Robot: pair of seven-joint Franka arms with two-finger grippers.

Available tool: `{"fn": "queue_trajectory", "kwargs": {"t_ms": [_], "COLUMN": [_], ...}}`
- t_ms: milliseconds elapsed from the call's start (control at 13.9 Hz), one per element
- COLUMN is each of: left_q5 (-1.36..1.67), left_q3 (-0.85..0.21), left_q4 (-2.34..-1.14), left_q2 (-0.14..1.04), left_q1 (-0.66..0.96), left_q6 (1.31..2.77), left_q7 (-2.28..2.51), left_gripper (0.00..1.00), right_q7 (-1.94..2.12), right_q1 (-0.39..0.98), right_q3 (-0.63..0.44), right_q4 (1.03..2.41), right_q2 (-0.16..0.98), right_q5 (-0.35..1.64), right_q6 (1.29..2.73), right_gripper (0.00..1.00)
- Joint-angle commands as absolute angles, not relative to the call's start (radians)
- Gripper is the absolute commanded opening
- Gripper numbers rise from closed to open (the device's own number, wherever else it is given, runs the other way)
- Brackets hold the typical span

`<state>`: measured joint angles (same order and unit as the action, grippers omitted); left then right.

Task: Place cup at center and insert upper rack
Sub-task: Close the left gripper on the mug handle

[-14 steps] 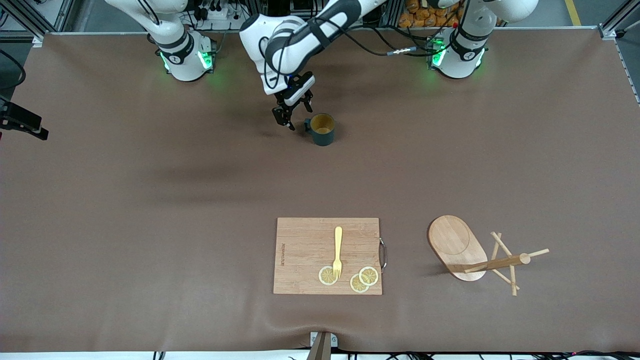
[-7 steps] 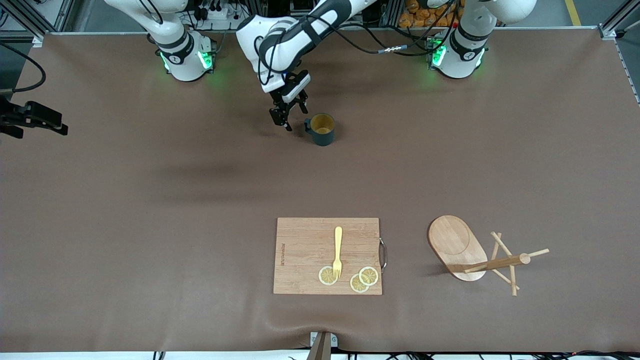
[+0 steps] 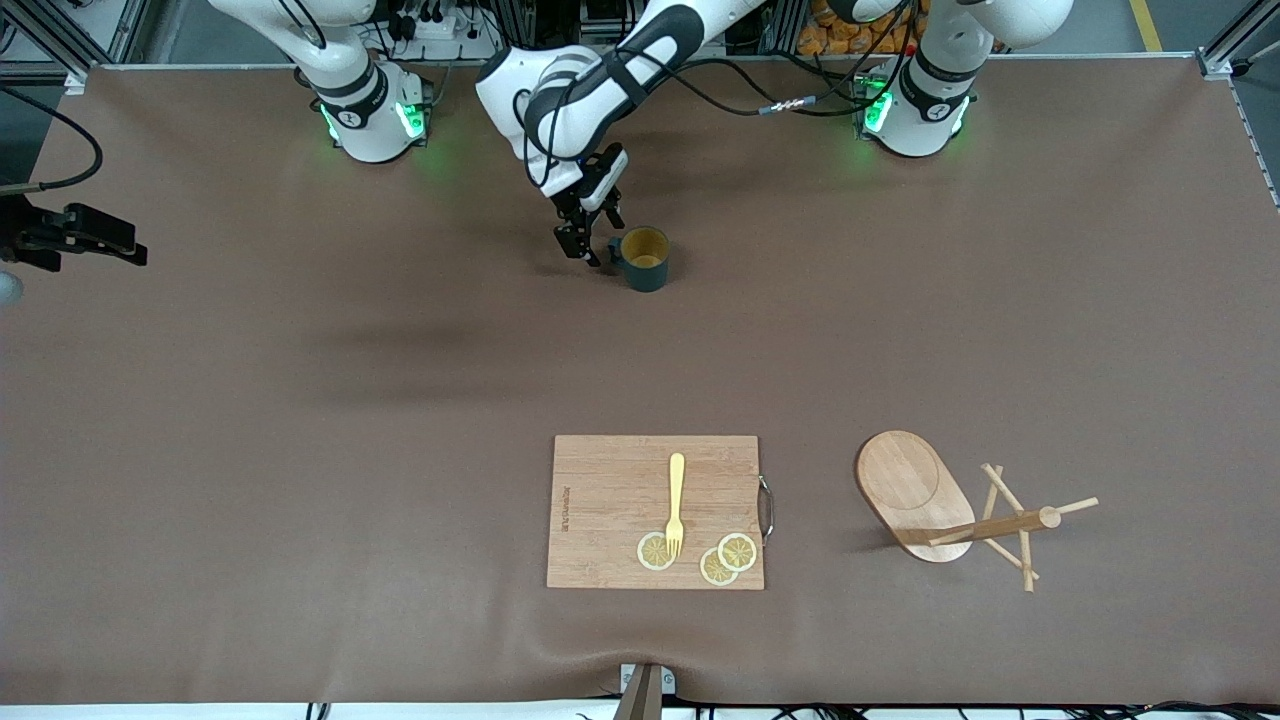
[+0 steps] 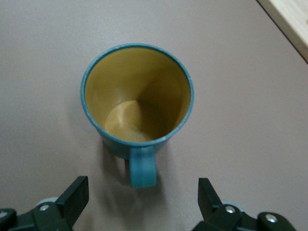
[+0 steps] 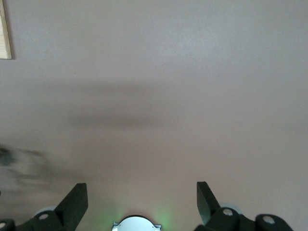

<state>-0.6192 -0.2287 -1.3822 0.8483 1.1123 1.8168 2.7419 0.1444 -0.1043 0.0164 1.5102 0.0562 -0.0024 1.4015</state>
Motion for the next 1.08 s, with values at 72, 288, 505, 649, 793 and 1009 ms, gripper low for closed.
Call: {"fn": "queue_trajectory", "kwargs": {"t_ms": [72, 288, 505, 649, 793, 1009], "left_q5": [-0.609, -0.606, -0.598, -0.592, -0.591, -0.578], "left_q3": [-0.222, -0.222, -0.222, -0.221, -0.201, -0.199], "left_q4": [-1.351, -1.35, -1.351, -1.354, -1.353, -1.356], "left_q2": [0.877, 0.888, 0.888, 0.89, 0.888, 0.888], "left_q1": [1.126, 1.123, 1.12, 1.118, 1.12, 1.12], "left_q6": [1.792, 1.793, 1.793, 1.792, 1.793, 1.793], "left_q7": [2.839, 2.855, 2.858, 2.891, 2.93, 2.936], "left_gripper": [0.91, 0.88, 0.79, 0.76, 0.74, 0.61], "right_q7": [0.129, 0.129, 0.129, 0.129, 0.129, 0.129], "right_q1": [-0.1, -0.1, -0.1, -0.1, -0.1, -0.1], "right_q3": [0.015, 0.015, 0.015, 0.015, 0.015, 0.015], "right_q4": [1.519, 1.517, 1.514, 1.514, 1.514, 1.514], "right_q2": [0.043, 0.043, 0.043, 0.043, 0.044, 0.044], "right_q5": [0.005, 0.005, 0.005, 0.005, 0.006, 0.006], "right_q6": [1.393, 1.393, 1.394, 1.394, 1.394, 1.394], "right_gripper": [1.0, 1.0, 1.0, 1.0, 1.0, 1.0]}}
